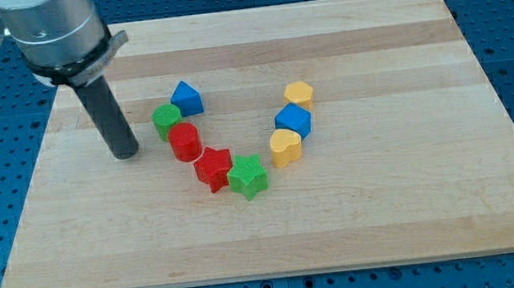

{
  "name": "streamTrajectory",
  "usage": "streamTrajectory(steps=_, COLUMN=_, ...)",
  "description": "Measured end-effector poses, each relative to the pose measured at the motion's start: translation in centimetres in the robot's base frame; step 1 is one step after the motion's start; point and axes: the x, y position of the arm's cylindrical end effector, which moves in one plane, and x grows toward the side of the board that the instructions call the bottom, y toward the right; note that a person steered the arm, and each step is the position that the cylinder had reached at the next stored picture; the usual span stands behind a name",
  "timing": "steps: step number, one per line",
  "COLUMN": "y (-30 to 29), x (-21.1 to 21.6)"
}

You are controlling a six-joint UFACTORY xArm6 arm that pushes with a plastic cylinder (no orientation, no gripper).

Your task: Slide the blue triangle down a bit

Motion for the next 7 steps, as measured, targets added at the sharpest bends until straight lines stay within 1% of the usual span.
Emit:
streamTrajectory(steps=1, y=-2.2, x=-4.1)
streamTrajectory(steps=2, y=-2.7, x=-11.8)
streamTrajectory(steps=3, y=-2.5, x=-13.4)
streamTrajectory(steps=4, y=-2.5, x=-11.7)
streamTrajectory(steps=5, y=-1.8, x=-9.0)
streamTrajectory(steps=6, y=0.3, x=-8.4)
streamTrajectory(steps=7, y=2.7, x=-9.0)
